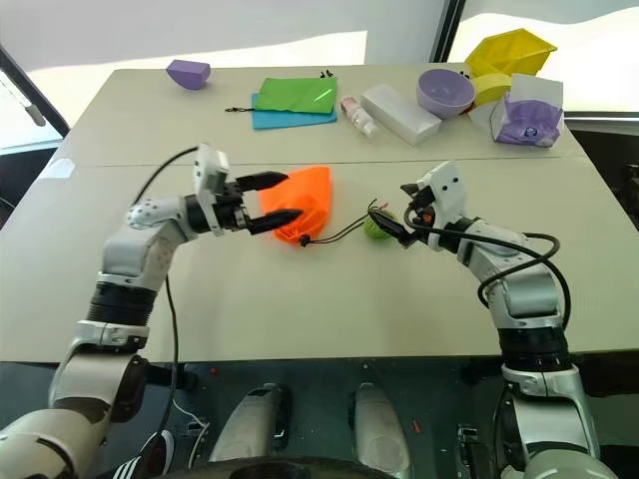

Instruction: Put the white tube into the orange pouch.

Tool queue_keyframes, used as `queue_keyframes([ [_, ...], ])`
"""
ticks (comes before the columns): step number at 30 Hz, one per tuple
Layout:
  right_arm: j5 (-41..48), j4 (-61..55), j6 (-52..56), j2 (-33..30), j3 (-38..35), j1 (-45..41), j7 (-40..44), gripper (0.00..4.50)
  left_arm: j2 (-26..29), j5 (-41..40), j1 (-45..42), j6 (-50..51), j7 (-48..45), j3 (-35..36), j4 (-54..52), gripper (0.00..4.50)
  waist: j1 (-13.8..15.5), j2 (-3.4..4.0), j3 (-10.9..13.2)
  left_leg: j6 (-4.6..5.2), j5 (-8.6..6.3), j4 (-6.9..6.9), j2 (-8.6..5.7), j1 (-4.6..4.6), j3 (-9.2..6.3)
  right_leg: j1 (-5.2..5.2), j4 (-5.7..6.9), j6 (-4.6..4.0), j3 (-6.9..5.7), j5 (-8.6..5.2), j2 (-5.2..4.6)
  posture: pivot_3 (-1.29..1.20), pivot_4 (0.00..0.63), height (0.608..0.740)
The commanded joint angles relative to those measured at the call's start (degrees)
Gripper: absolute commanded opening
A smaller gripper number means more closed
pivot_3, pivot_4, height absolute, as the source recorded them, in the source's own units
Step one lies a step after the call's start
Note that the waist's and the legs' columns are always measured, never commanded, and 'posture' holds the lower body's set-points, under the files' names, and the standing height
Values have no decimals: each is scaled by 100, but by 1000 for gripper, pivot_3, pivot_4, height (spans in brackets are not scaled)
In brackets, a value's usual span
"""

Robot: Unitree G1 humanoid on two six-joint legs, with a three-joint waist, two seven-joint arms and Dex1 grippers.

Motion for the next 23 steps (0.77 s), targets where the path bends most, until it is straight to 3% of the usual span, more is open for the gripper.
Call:
queue_keyframes([
  [1,330,-640,-117,-156,-212,109,331,4471,54,-212,51,-75,510,526,-369,4500,19,0,0,0,0,0,0,0,0,1,-1,0,-1,0,-1,0,150,740],
  [5,377,-965,-173,-289,-121,616,609,4471,256,-325,344,317,926,870,-573,4500,28,-1,0,0,0,2,1,0,-1,7,-4,0,-1,0,-5,0,150,740],
  [11,249,-1384,-377,-433,107,1528,965,4471,765,72,1488,-107,1430,1320,-514,4500,6,-1,1,0,0,-2,10,4,1,4,-4,0,2,0,-3,0,150,740],
  [23,-277,-500,-922,-358,407,1301,953,4471,675,65,2381,-787,1912,1759,-265,4500,57,-9,2,4,19,5,13,9,1,16,-6,-14,1,11,-10,0,150,740],
])
